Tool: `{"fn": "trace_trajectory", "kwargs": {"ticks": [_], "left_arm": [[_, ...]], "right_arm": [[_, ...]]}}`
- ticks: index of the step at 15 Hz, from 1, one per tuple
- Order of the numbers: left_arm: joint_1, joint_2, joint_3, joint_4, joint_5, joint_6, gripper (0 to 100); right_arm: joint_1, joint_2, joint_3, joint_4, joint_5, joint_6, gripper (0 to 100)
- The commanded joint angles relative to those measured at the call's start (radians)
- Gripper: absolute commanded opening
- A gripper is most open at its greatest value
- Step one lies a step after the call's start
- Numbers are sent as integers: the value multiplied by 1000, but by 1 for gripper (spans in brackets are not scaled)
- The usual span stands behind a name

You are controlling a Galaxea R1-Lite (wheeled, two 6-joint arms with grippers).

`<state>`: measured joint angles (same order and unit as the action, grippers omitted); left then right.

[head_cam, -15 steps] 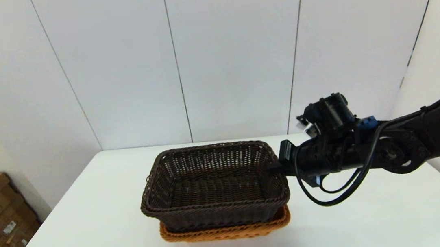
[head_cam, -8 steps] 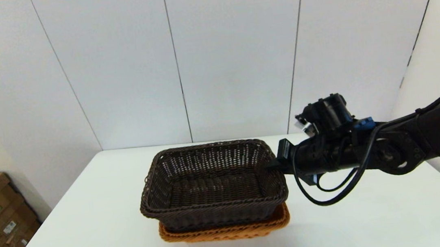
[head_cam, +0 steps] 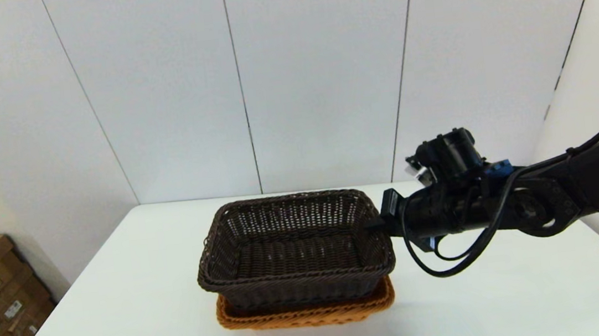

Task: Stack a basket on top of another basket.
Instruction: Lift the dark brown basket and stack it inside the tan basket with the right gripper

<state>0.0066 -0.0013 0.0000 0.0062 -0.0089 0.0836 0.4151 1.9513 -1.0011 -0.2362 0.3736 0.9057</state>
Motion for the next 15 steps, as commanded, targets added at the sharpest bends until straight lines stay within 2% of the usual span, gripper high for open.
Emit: {"fn": "trace_trajectory", "kwargs": {"ticks": [1, 15], "left_arm": [[1, 1, 0, 0, 0, 1, 100], [0, 1, 0, 0, 0, 1, 100]], "right_arm": [[-1, 1, 7, -2, 2, 4, 0], [7, 11, 33, -6, -5, -2, 0]]}}
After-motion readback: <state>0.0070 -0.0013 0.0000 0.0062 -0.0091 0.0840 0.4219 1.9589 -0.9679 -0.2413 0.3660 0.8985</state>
